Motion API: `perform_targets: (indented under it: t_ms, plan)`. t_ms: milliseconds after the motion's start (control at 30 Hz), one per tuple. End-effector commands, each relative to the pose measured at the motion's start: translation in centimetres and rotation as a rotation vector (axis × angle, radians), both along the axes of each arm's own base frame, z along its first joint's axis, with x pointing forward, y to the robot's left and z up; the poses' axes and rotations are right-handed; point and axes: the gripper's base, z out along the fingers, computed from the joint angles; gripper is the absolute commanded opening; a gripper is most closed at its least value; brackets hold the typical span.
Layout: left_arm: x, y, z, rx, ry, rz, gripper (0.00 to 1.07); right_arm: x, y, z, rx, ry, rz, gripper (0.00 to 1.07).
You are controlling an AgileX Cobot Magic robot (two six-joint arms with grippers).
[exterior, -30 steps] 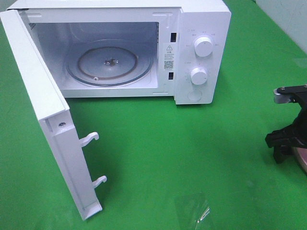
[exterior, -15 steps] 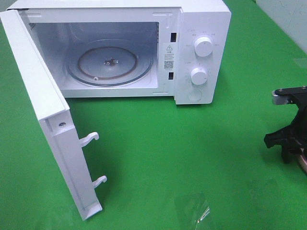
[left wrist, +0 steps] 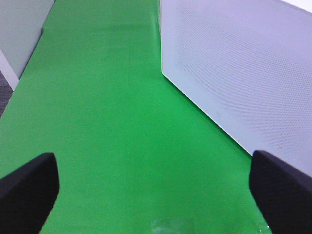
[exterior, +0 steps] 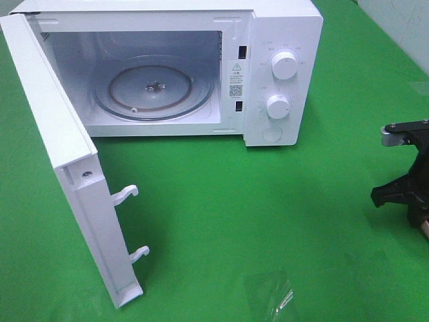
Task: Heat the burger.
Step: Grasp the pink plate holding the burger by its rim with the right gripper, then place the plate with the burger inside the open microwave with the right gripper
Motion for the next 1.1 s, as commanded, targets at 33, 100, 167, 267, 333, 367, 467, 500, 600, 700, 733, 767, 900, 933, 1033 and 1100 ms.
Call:
perform_targets:
  t_ms: [33, 100, 167, 267, 333, 367, 467, 500, 600, 700, 733, 767, 900, 933, 1033, 1100]
  plan:
    - [-0.1, -0.1, 0.0, -0.01, -0.025, 0.0, 0.98, -0.3, -0.1, -0.2, -0.01, 0.03, -0.007, 0.0]
    - [-0.1, -0.1, 0.0, -0.01, -0.025, 0.0, 0.98, -0.3, -0.2, -0.2, -0.016, 0.037, -0.01, 0.0]
    - [-0.1, -0.1, 0.0, -0.01, -0.025, 0.0, 0.98, -0.5, 0.0, -0.2, -0.034, 0.059, -0.013, 0.0]
    - [-0.1, -0.1, 0.0, -0.01, -0.025, 0.0, 0.98, -0.7, 0.5, 0.0, -0.07, 0.072, 0.007, 0.0]
    - [-0.1, -0.1, 0.0, -0.01, -0.025, 0.0, 0.98, -0.8, 0.9, 0.3, -0.091, 0.069, 0.008, 0.0]
    - [-0.1, -0.1, 0.0, -0.01, -0.025, 0.0, 0.98, -0.8, 1.2, 0.8, -0.122, 0.06, 0.028, 0.0]
    - [-0.1, -0.1, 0.0, -0.01, -0.025, 0.0, 0.98, -0.9, 1.6, 1.2, -0.15, 0.055, 0.038, 0.0]
    - [-0.1, -0.1, 0.0, -0.01, -0.025, 0.0, 0.98, -1.1, 2.0, 1.7, -0.174, 0.047, 0.046, 0.0]
    - [-0.1, -0.1, 0.0, -0.01, -0.025, 0.0, 0.98, -1.2, 2.7, 2.4, -0.218, 0.034, 0.081, 0.0]
    - [-0.1, -0.1, 0.0, -0.01, -0.025, 0.0, 0.98, -1.5, 3.2, 2.8, -0.246, 0.032, 0.097, 0.0]
    - [-0.1, -0.1, 0.0, -0.01, -0.025, 0.0, 0.98, -1.7, 3.5, 3.2, -0.272, 0.032, 0.104, 0.0]
    - [-0.1, -0.1, 0.0, -0.01, -0.025, 0.0, 0.98, -1.7, 3.5, 3.2, -0.272, 0.032, 0.104, 0.0]
    - [-0.1, -0.1, 0.0, -0.01, -0.025, 0.0, 0.98, -2.1, 4.2, 3.9, -0.309, 0.033, 0.123, 0.0]
    - [-0.1, -0.1, 0.0, -0.01, -0.025, 0.0, 0.98, -2.3, 4.6, 4.2, -0.318, 0.033, 0.133, 0.0]
    - [-0.1, -0.1, 0.0, -0.01, -0.025, 0.0, 0.98, -2.7, 5.0, 4.5, -0.327, 0.035, 0.148, 0.0]
    - [-0.1, -0.1, 0.0, -0.01, -0.025, 0.0, 0.98, -3.1, 5.4, 4.7, -0.331, 0.031, 0.168, 0.0]
